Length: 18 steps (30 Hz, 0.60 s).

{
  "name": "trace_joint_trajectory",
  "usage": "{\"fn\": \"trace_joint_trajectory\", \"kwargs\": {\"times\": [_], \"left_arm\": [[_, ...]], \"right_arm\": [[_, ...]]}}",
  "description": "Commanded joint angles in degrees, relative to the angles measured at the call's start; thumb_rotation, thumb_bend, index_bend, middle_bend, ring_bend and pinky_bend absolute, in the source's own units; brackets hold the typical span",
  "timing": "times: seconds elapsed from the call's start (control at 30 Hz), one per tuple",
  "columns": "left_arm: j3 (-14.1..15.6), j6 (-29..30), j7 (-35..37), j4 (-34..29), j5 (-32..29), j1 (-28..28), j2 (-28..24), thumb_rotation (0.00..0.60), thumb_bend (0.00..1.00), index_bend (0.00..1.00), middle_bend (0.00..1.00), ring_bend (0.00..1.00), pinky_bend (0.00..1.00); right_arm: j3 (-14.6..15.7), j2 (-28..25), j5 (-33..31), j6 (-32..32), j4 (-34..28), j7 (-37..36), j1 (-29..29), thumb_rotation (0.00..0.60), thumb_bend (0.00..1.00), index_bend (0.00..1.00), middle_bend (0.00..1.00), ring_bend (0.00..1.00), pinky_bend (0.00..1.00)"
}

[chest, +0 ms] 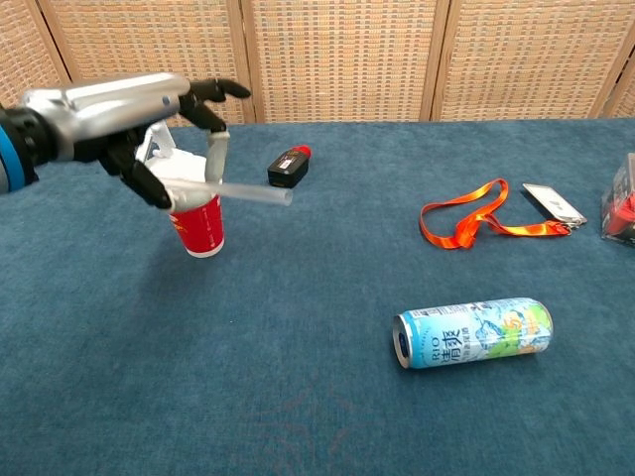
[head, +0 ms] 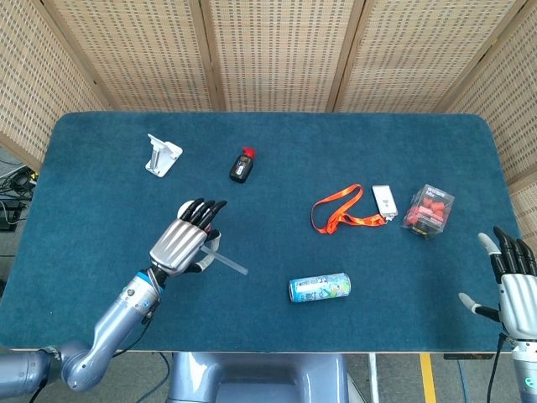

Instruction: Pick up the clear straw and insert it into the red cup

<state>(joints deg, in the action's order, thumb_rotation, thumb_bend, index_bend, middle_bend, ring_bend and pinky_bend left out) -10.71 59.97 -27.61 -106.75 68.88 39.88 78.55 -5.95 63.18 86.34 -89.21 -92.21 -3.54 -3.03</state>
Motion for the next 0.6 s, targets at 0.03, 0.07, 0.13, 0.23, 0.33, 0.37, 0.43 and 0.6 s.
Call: {"fn": "trace_joint_trajectory", "kwargs": {"times": [0.03, 0.07, 0.13, 0.23, 0.33, 0.37, 0.43, 0.6], "left_arm": [[-1.68, 1.02, 3.08, -1.22, 0.35, -0.05, -1.19, 0.600, 0.42, 0.63, 0.00, 0.00, 0.00], [-3.52, 2.67, 6.88, -1.53, -0.43, -0.77, -1.23, 0.600, 0.42, 0.63, 0.00, 0.00, 0.00], [-5.02, 3.47, 12.41, -0.98, -1.02, -1.51, -1.09, 0.600, 0.42, 0.63, 0.00, 0.00, 0.00], [-6.75, 3.45, 22.21, 0.21, -1.97, -2.69, -0.72, 0.600, 0.42, 0.63, 0.00, 0.00, 0.00], [-7.62, 2.48, 29.97, 1.64, -2.48, -3.54, -0.77, 0.600, 0.42, 0.63, 0.00, 0.00, 0.00], [-8.10, 1.69, 33.94, 1.94, -3.58, -4.07, -0.78, 0.600, 0.42, 0.63, 0.00, 0.00, 0.00], [-8.77, -0.40, 40.65, 2.74, -3.83, -4.55, -1.27, 0.600, 0.42, 0.63, 0.00, 0.00, 0.00], [-9.96, -4.45, 55.25, 6.13, -2.16, -5.55, -2.14, 0.600, 0.42, 0.63, 0.00, 0.00, 0.00]], "right_arm": [[-0.06, -0.04, -0.11, -0.01, 0.00, -0.16, 0.02, 0.600, 0.07, 0.13, 0.00, 0.00, 0.00], [-0.08, -0.08, -0.14, -0.03, 0.00, -0.25, 0.04, 0.600, 0.07, 0.13, 0.00, 0.00, 0.00], [-0.03, -0.11, -0.06, 0.01, -0.02, -0.27, 0.03, 0.600, 0.07, 0.13, 0.00, 0.00, 0.00], [0.02, -0.07, 0.01, 0.06, -0.02, -0.19, 0.01, 0.600, 0.07, 0.13, 0.00, 0.00, 0.00], [0.07, -0.02, 0.05, 0.12, -0.01, -0.07, -0.02, 0.600, 0.07, 0.13, 0.00, 0.00, 0.00], [0.09, 0.01, 0.08, 0.17, -0.02, 0.05, -0.05, 0.600, 0.07, 0.13, 0.00, 0.00, 0.00], [0.15, 0.10, 0.13, 0.28, -0.01, 0.27, -0.09, 0.600, 0.07, 0.13, 0.00, 0.00, 0.00], [0.26, 0.28, 0.26, 0.39, -0.10, 0.76, -0.17, 0.600, 0.07, 0.13, 0.00, 0.00, 0.00]]}}
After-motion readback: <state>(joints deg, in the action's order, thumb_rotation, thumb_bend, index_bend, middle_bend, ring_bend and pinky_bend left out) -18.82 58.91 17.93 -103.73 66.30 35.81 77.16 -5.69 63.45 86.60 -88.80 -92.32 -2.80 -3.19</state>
